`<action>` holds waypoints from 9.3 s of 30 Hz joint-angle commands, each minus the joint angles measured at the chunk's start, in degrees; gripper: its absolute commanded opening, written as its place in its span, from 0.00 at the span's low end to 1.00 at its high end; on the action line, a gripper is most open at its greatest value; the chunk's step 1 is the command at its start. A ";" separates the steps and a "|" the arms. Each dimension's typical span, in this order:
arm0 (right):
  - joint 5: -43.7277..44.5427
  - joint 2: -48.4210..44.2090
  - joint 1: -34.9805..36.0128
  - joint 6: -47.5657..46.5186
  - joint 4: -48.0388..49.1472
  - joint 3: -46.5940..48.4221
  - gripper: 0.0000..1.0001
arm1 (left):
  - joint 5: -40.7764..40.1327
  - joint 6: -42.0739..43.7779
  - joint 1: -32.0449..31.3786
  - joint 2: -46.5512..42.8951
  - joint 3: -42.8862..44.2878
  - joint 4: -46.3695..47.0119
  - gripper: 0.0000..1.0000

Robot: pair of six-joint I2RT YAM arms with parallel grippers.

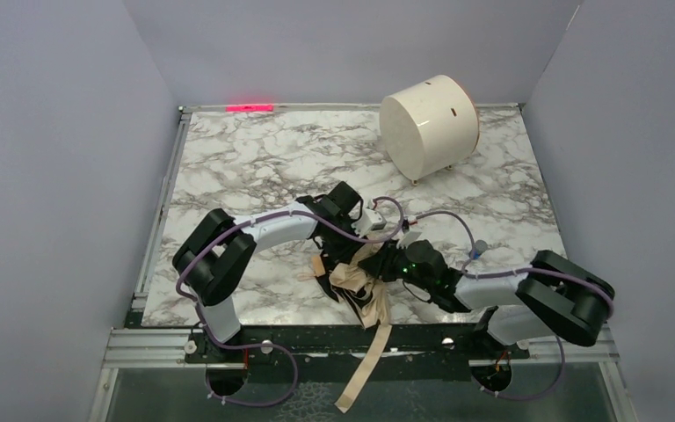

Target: Put away the umbrella

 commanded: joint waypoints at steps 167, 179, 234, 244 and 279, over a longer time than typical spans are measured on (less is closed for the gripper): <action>11.71 23.78 7.09 -98.75 -12.82 19.65 0.21 | -16.64 -53.35 15.22 -24.67 -15.95 11.87 0.62; 12.10 23.82 7.70 -97.44 -13.24 19.47 0.20 | -16.09 -52.33 15.22 -19.57 -12.77 17.82 0.34; 11.71 24.63 7.97 -95.95 -14.73 19.50 0.18 | -8.77 -37.98 10.43 -16.48 6.82 8.66 0.84; 11.73 24.95 8.41 -95.64 -15.06 20.33 0.18 | -17.10 -39.35 10.21 -15.47 9.71 2.15 0.80; 12.64 25.79 9.55 -94.74 -15.50 20.08 0.17 | -14.35 -58.00 11.22 -14.88 3.21 15.12 0.45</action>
